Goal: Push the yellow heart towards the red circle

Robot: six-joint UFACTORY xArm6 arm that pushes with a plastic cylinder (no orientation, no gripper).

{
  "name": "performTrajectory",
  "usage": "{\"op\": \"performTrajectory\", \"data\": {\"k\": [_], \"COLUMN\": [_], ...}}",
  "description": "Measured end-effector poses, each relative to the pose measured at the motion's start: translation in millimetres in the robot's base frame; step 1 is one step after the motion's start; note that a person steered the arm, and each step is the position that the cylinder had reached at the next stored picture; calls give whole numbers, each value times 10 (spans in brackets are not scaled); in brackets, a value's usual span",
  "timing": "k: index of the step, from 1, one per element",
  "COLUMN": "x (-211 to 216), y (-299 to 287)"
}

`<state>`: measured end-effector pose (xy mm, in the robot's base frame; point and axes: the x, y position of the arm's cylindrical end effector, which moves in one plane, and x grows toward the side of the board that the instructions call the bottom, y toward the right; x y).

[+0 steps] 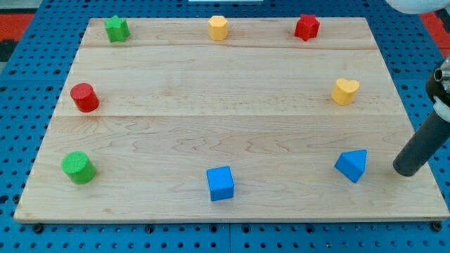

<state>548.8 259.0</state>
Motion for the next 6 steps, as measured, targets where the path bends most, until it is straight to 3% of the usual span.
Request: {"op": "performTrajectory", "data": {"k": [1,2,3,5,6], "x": [-449,-1202,-1465,-1645,-1757], "y": [638,856,438,-1156,-1218]}}
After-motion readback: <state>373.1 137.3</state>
